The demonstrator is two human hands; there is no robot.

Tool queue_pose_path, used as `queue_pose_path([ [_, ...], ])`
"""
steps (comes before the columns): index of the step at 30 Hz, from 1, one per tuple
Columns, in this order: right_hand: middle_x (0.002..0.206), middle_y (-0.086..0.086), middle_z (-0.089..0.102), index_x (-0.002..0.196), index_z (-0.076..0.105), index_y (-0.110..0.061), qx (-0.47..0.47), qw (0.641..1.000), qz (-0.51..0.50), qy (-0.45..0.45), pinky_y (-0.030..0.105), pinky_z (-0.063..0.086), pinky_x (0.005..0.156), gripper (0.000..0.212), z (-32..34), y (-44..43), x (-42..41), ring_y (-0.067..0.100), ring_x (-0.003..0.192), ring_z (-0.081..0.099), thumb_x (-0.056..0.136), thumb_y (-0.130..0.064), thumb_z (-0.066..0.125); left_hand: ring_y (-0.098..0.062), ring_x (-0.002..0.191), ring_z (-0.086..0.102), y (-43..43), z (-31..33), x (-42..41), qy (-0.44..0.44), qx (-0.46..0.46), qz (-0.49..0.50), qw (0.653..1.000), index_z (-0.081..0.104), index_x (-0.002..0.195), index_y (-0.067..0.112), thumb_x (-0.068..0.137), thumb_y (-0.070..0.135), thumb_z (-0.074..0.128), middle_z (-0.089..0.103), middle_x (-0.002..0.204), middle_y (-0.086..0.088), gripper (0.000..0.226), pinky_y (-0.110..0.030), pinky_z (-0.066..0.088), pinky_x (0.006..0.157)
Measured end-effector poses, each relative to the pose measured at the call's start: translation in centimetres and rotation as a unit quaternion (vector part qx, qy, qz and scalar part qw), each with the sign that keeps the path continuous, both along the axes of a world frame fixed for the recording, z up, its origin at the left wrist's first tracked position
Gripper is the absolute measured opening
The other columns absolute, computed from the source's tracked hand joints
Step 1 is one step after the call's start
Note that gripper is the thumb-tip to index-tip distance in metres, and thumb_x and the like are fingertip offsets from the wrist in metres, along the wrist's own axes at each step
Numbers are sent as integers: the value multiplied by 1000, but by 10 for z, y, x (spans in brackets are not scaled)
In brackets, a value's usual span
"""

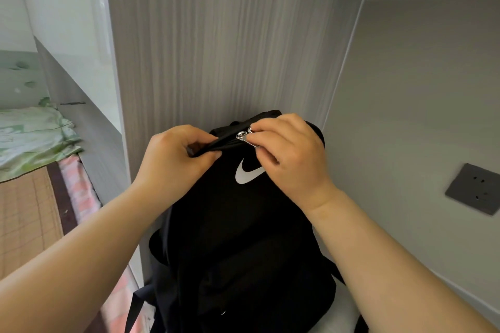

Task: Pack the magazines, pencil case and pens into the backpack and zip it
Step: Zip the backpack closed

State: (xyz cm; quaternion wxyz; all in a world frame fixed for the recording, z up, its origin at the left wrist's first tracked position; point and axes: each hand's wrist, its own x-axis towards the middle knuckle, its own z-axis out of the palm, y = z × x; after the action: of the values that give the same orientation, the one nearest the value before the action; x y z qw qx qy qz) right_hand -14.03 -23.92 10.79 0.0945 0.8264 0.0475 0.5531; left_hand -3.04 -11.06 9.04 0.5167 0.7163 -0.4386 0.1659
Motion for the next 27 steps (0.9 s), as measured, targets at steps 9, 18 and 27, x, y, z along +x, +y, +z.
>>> queue_pose_path([
  [9, 95, 20, 70, 94, 68, -2, -12, 995, -95, 4, 33, 51, 82, 28, -28, -15, 6, 30, 93, 61, 66, -1, 67, 28, 65, 50, -9, 5, 0, 1, 25, -29, 999, 71, 91, 17, 73, 23, 71, 52, 67, 29, 19, 10, 34, 59],
  [18, 86, -15, 55, 86, 55, -28, 377, 923, 81, -3, 7, 38, 73, 12, -10, 13, 0, 3, 79, 48, 74, -26, 53, 6, 69, 51, -8, 8, -4, -46, 47, -31, 997, 70, 100, 18, 75, 17, 69, 53, 71, 24, 25, -10, 38, 65],
  [27, 67, -13, 56, 70, 51, -34, 561, 819, 118, 23, -3, 41, 53, 24, -9, 10, 9, -2, 60, 56, 77, -18, 68, -11, 79, 52, -2, 6, -3, -81, 69, -8, 994, 66, 107, 17, 75, 11, 69, 56, 84, 9, 33, -26, 39, 74],
])
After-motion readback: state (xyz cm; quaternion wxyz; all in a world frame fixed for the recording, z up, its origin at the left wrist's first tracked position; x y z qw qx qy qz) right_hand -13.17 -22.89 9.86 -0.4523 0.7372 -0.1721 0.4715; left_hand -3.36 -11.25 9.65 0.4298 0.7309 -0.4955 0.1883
